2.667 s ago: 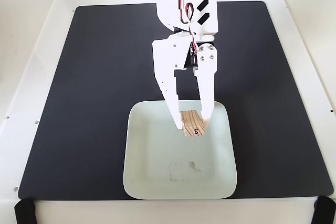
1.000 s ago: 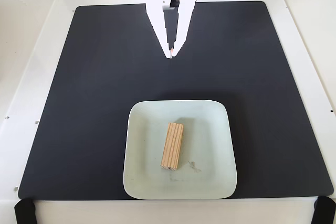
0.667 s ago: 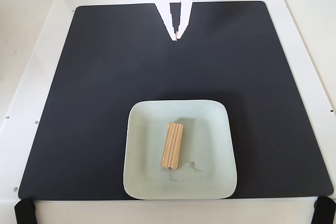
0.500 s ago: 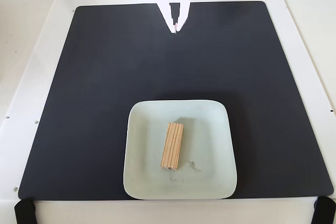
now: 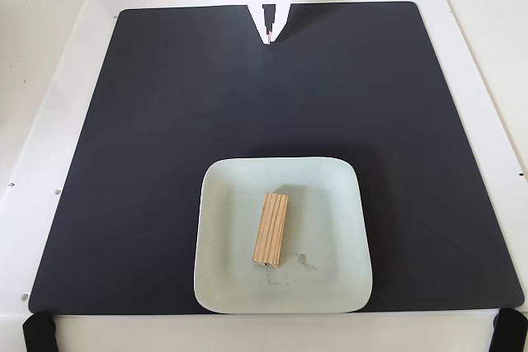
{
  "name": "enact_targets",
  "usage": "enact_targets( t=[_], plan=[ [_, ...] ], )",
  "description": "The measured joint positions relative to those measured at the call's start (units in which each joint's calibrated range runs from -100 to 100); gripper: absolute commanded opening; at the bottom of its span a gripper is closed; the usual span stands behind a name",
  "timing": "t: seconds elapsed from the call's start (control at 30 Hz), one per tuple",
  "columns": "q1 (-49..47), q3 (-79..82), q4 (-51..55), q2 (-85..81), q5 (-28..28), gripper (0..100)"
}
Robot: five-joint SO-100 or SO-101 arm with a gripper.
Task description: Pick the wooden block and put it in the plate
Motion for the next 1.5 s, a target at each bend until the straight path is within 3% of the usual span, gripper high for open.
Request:
enact_targets(
  t=[1.5],
  plan=[
    [0.2,0.0,3.0,-0.1,0.0,1]
  ],
)
